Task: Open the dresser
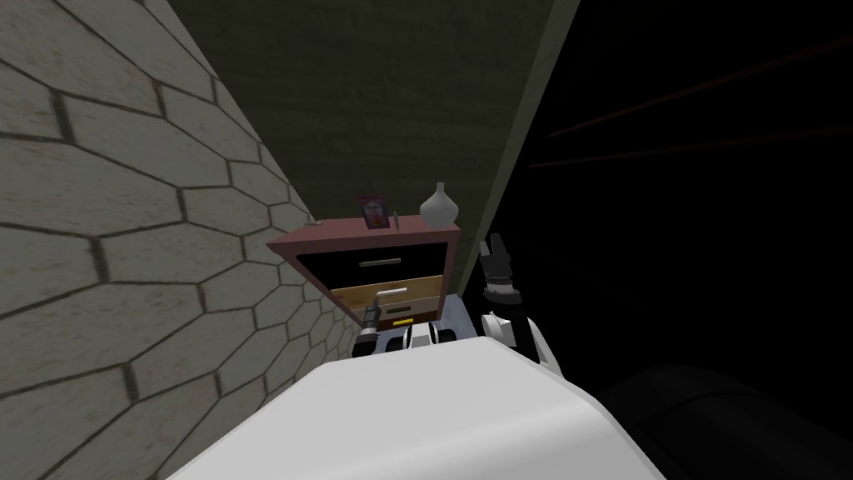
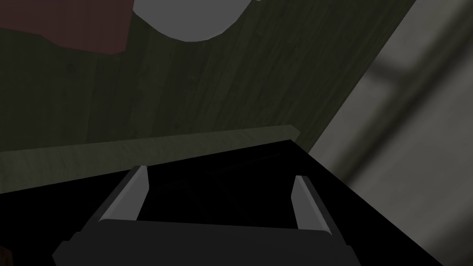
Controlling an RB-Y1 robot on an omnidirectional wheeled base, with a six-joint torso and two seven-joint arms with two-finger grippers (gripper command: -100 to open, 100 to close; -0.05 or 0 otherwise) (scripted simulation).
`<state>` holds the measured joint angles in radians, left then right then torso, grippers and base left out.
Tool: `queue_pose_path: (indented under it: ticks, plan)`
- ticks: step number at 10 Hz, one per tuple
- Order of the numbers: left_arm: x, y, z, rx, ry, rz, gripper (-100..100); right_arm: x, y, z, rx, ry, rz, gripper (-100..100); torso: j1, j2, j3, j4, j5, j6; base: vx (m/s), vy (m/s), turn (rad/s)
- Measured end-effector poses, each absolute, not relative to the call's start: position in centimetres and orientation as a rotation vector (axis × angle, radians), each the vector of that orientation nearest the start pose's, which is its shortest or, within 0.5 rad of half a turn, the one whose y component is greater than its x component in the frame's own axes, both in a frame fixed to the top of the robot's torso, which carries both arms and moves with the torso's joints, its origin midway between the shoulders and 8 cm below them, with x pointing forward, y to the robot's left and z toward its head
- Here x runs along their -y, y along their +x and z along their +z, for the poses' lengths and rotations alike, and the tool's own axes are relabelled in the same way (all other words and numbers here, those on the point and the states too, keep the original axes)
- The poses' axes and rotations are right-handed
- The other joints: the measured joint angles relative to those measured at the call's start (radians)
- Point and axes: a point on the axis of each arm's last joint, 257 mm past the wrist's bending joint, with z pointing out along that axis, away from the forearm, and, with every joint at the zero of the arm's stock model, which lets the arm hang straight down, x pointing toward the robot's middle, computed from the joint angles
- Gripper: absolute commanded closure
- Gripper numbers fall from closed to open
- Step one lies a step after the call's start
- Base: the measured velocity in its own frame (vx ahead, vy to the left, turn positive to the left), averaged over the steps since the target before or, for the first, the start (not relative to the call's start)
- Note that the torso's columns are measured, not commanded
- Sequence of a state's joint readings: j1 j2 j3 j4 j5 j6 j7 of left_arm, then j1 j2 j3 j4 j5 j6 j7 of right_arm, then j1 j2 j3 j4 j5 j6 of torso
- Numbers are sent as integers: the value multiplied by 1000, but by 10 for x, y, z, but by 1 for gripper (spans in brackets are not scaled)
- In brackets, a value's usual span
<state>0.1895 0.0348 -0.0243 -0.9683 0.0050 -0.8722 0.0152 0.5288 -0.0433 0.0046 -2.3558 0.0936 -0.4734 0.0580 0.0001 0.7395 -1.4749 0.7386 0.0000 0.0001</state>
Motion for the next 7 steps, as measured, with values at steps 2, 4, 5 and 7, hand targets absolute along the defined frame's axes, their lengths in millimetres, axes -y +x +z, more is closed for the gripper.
queue_pose_path:
  ticks: [2,4,5,7]
  plan:
    - [-250,400,-372,-1127,-1142,-1215,100,262,334,42,-696,527,1189,0,0,4,3,1,0,0,-180,-5,21]
    - [-249,404,-369,-1129,-1140,-1219,100,262,334,42,-696,527,1189,0,-1,0,0,0,0,0,-199,-17,28]
    - [-249,405,-367,-1130,-1138,-1221,100,262,334,42,-696,527,1189,0,-1,-1,-1,-1,0,0,-102,-10,2]
    - [-255,406,-367,-1143,-1124,-1211,-100,262,334,42,-696,527,1189,0,1,-10,-6,-3,0,0,-7,-3,-1]
